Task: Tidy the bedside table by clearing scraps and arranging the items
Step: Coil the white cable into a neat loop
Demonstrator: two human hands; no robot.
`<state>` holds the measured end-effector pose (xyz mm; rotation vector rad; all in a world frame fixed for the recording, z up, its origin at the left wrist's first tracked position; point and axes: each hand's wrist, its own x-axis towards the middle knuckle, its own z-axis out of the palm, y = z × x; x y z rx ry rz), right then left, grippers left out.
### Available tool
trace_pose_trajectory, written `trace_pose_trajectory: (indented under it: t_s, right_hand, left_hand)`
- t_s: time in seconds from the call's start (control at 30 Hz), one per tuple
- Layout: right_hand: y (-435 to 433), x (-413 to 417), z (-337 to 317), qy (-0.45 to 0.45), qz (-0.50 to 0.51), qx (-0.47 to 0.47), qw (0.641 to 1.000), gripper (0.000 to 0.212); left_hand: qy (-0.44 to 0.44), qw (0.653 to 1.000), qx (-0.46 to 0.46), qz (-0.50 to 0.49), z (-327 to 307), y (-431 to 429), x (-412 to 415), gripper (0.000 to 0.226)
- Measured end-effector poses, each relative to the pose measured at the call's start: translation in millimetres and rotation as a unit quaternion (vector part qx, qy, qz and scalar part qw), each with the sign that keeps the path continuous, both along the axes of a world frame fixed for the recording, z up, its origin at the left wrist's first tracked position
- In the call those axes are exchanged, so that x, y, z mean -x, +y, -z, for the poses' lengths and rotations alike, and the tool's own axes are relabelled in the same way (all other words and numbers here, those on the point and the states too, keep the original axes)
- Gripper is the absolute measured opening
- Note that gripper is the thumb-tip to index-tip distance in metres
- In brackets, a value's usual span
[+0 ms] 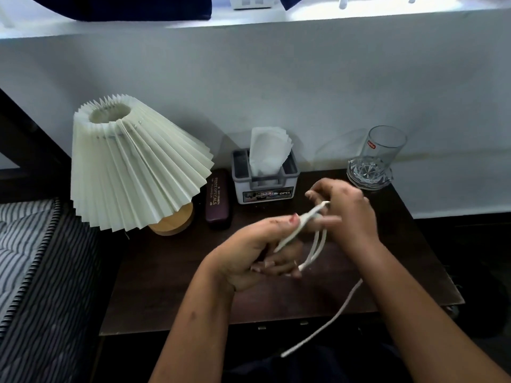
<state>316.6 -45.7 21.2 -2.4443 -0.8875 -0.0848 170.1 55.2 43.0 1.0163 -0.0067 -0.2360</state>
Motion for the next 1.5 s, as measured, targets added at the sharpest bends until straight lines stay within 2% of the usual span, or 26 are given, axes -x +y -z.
trace_pose_trajectory:
  t_s: [0.1, 0.2, 0.27, 0.33, 0.4, 0.43, 0.53, 0.6, 0.67, 0.7, 0.73, 0.8, 0.83, 0.9, 0.93, 1.0, 1.13, 1.23, 1.33, 1.4, 1.43, 1.5]
  right_hand:
    - [6.2, 9.0, 9.0, 0.053, -0.047, 0.061, 0.996, 0.021]
    - [14.4, 21.5, 11.2, 0.099, -0.114, 0.082, 0.985, 0.018]
    - [18.5, 29.5, 10.3, 0.096, -0.161, 0.092, 0.978, 0.017]
    - [21.5, 37.5, 8.1, 0.077, -0.208, 0.109, 0.969, 0.016]
    - [24.2, 45.2, 6.1, 0.074, -0.247, 0.125, 0.958, 0.014]
    - [25.4, 48.3, 5.5, 0.077, -0.265, 0.131, 0.952, 0.013]
    - [27.8, 53.7, 4.6, 0.069, -0.294, 0.145, 0.942, 0.017]
    - [26.7, 52.1, 2.7, 0.061, -0.284, 0.142, 0.946, 0.019]
    - [23.3, 46.2, 1.0, 0.057, -0.257, 0.124, 0.957, 0.02]
    - [21.3, 42.0, 1.2, 0.051, -0.241, 0.117, 0.962, 0.018]
    - [19.1, 37.3, 1.7, 0.046, -0.225, 0.115, 0.966, 0.016]
    - [15.2, 29.7, 3.8, 0.048, -0.196, 0.12, 0.972, 0.018]
    - [14.0, 27.7, 4.9, 0.057, -0.19, 0.128, 0.972, 0.022]
    - [14.7, 28.1, 7.1, 0.085, -0.203, 0.151, 0.964, 0.026]
    - [16.5, 31.1, 8.1, 0.098, -0.219, 0.162, 0.957, 0.026]
    - [21.5, 41.4, 9.9, 0.109, -0.261, 0.175, 0.943, 0.023]
    - [27.3, 51.9, 8.8, 0.101, -0.321, 0.164, 0.927, 0.028]
    - [23.7, 45.3, 2.8, 0.086, -0.336, 0.137, 0.928, 0.018]
    - [18.3, 38.9, -4.1, 0.066, -0.345, 0.094, 0.932, 0.011]
    - [13.5, 30.8, -10.3, 0.065, -0.329, 0.064, 0.94, 0.009]
    - [10.6, 24.8, -13.1, 0.059, -0.314, 0.05, 0.946, 0.011]
    - [3.4, 12.5, -17.0, 0.047, -0.278, 0.015, 0.959, 0.02]
  left_hand:
    - [-0.075, 0.985, 0.113, -0.104, -3.1, 1.1, -1.6, 0.043]
    - [-0.092, 0.933, 0.102, -0.332, 2.3, 8.9, -8.3, 0.046]
    - [-0.044, 0.885, -0.002, -0.463, 9.7, 14.1, -13.1, 0.042]
    - [-0.001, 0.824, -0.176, -0.538, 16.4, 15.5, -15.5, 0.041]
    - [0.005, 0.74, -0.373, -0.56, 23.6, 14.3, -15.8, 0.042]
    - [-0.003, 0.709, -0.438, -0.554, 26.3, 13.2, -15.3, 0.042]
    - [-0.01, 0.671, -0.492, -0.555, 24.7, 7.9, -16.0, 0.036]
    - [0.004, 0.63, -0.528, -0.57, 23.4, 7.6, -16.0, 0.031]
    - [0.02, 0.6, -0.558, -0.573, 22.5, 7.9, -15.3, 0.04]
    - [0.027, 0.607, -0.554, -0.57, 20.8, 7.2, -15.7, 0.04]
    - [0.03, 0.641, -0.511, -0.571, 19.5, 6.5, -17.2, 0.033]
    - [0.025, 0.757, -0.309, -0.575, 12.4, 4.6, -20.9, 0.02]
    - [0.016, 0.796, -0.19, -0.574, 10.4, 5.1, -22.3, 0.021]
    - [-0.013, 0.827, -0.026, -0.562, 8.4, 8.7, -21.1, 0.017]
    - [-0.026, 0.83, -0.002, -0.557, 8.6, 10.1, -19.9, 0.016]
    - [-0.028, 0.829, -0.043, -0.557, 10.4, 10.8, -19.4, 0.02]
    - [0.005, 0.779, -0.3, -0.551, 20.4, 7.9, -22.7, 0.047]
    - [0.011, 0.737, -0.454, -0.5, 27.5, 4.1, -21.6, 0.045]
    - [0.073, 0.71, -0.541, -0.446, 31.0, 3.9, -18.2, 0.05]
    - [0.151, 0.717, -0.582, -0.352, 33.7, 8.4, -13.9, 0.045]
    - [0.178, 0.737, -0.577, -0.304, 34.9, 10.6, -12.0, 0.038]
    - [0.19, 0.805, -0.503, -0.251, 33.7, 12.5, -9.7, 0.017]
